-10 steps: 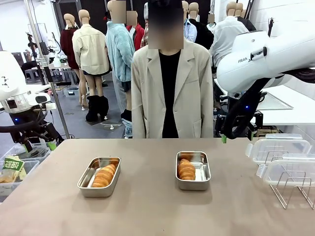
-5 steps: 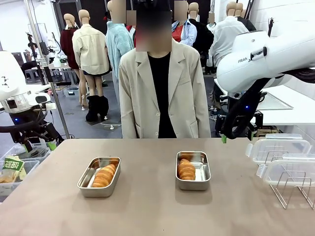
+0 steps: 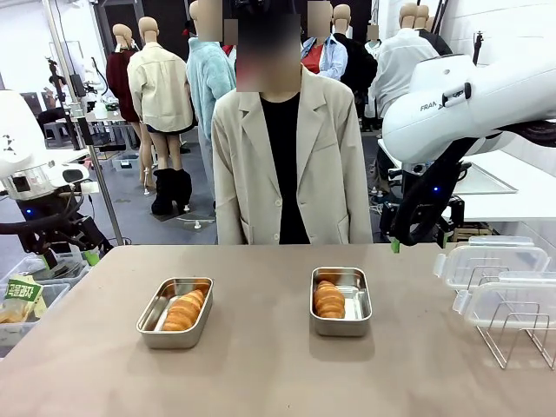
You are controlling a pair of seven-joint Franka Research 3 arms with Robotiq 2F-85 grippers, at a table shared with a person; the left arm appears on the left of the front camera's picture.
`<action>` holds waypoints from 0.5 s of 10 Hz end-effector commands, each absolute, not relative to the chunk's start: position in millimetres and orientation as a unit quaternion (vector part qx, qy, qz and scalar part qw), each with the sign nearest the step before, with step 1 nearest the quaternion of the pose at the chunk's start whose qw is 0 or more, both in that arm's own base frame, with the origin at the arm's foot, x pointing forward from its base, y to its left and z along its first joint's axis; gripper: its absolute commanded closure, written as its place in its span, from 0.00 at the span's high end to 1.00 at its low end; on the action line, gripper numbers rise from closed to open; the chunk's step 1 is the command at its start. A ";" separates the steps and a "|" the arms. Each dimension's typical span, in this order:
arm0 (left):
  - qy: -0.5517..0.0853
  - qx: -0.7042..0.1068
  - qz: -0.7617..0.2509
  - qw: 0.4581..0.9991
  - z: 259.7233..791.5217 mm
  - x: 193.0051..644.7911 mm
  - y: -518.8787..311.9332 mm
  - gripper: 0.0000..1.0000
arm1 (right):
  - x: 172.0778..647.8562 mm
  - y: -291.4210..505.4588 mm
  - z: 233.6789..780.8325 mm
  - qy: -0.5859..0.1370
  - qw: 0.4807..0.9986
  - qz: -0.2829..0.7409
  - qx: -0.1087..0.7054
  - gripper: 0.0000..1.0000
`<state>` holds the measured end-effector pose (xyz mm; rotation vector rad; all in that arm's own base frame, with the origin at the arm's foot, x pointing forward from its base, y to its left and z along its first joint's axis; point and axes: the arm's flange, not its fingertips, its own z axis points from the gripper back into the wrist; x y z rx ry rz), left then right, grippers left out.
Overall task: Place the bread in airtight containers.
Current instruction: Pick up one Airtight Container lid and hand it to the human.
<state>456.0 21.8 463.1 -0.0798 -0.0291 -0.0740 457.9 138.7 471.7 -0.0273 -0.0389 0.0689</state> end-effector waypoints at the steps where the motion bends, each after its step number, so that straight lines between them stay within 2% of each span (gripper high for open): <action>1: -0.014 -0.036 -0.037 0.999 464.8 458.0 22.1 1.00 | 457.9 138.7 471.7 -0.019 0.999 0.034 -0.014 1.00; 4: -0.014 -0.036 -0.037 0.999 464.8 458.0 22.1 1.00 | 418.0 107.3 489.4 0.026 0.977 0.195 -0.084 1.00; 5: -0.014 -0.036 -0.037 0.999 464.8 458.0 22.1 1.00 | 402.8 96.2 492.8 0.052 0.948 0.287 -0.124 1.00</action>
